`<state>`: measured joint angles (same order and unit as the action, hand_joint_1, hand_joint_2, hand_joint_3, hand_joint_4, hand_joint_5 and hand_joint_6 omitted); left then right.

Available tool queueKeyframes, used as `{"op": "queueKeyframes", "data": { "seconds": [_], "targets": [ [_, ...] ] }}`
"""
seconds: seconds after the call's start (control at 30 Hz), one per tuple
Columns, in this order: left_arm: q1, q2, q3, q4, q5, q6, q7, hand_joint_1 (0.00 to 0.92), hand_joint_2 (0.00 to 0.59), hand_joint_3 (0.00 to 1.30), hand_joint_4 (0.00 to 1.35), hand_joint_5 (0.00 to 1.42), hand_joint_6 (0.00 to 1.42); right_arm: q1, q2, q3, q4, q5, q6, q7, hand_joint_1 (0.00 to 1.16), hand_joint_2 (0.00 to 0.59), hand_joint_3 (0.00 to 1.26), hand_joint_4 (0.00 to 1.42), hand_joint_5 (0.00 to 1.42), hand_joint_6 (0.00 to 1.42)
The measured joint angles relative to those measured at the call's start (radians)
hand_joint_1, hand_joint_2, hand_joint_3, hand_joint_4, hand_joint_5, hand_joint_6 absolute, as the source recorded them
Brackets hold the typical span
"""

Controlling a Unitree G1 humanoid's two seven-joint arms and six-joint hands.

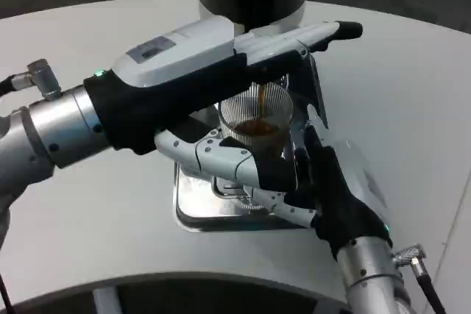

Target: Grasp the cup under the faucet to collect the drink, then remove the cup.

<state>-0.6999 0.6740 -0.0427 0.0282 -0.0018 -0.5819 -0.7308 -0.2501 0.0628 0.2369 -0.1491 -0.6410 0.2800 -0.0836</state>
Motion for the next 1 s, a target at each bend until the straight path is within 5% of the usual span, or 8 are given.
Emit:
{"op": "queueKeyframes", "data": {
  "seconds": [1.0],
  "targets": [
    [0.015, 0.018, 0.009, 0.002, -0.014, -0.001, 0.009, 0.000, 0.102, 0.00, 0.00, 0.07, 0.04, -0.169, 0.052, 0.010, 0.280, 0.122, -0.104, -0.238, 0.79, 0.156, 0.00, 0.00, 0.00, 0.02]
  ]
}}
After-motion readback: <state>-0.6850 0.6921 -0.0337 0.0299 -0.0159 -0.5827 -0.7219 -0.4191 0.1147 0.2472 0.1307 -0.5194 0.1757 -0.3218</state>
